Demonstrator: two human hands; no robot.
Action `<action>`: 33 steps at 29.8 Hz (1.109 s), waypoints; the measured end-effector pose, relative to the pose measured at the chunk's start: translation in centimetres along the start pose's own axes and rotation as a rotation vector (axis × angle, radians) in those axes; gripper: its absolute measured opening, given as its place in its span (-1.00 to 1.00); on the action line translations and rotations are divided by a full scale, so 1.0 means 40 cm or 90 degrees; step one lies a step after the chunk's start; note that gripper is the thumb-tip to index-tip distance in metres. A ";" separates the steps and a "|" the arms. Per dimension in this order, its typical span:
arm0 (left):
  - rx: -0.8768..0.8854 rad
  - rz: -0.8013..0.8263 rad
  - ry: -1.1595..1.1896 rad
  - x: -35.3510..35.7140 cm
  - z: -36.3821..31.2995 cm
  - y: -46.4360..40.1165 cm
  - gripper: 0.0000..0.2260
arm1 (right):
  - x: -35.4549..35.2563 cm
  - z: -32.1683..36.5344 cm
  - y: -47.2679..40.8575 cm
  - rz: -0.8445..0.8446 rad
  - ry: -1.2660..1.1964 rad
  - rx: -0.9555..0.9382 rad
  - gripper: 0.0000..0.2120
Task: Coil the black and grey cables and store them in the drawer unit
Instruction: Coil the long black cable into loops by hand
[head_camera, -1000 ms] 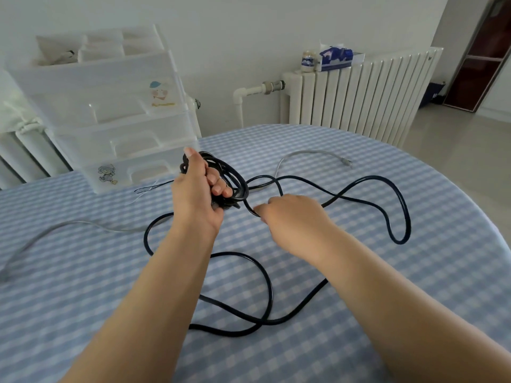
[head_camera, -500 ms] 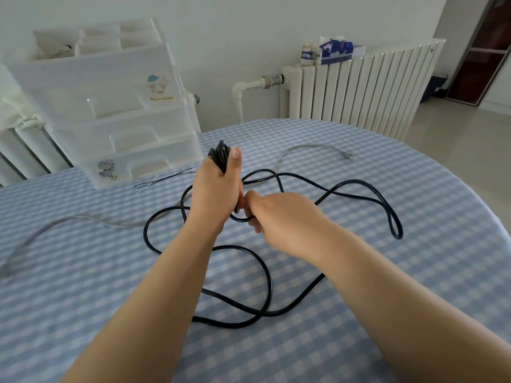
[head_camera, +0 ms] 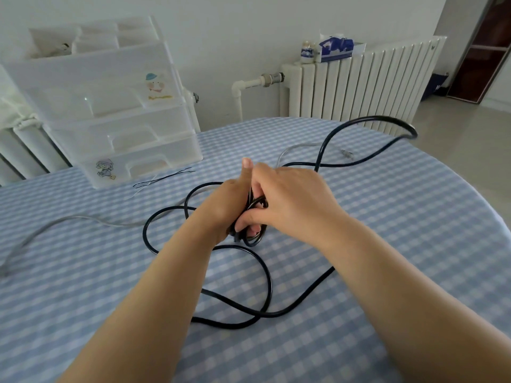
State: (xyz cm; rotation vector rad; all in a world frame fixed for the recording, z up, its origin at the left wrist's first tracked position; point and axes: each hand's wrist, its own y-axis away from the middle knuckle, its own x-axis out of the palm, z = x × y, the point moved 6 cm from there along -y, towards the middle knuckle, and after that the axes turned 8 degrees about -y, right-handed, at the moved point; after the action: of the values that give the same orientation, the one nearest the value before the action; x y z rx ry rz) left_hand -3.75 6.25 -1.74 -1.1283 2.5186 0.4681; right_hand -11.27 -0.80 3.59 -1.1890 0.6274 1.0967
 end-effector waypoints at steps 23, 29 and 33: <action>0.113 0.429 0.447 0.010 -0.048 0.044 -0.54 | -0.081 -0.192 0.010 -0.169 -0.069 0.106 -0.39; 0.127 0.406 0.581 -0.013 -0.047 0.024 -0.47 | -0.092 -0.154 0.010 -0.204 0.025 0.111 -0.48; 0.149 0.396 0.595 -0.027 -0.047 0.019 -0.52 | -0.079 -0.170 0.007 -0.120 -0.008 0.167 -0.60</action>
State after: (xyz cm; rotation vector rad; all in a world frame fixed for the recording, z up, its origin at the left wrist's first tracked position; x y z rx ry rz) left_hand -3.95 6.64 0.50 -0.4799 3.6080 -0.3228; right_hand -11.73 -8.26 4.13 -0.9913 0.6162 0.8339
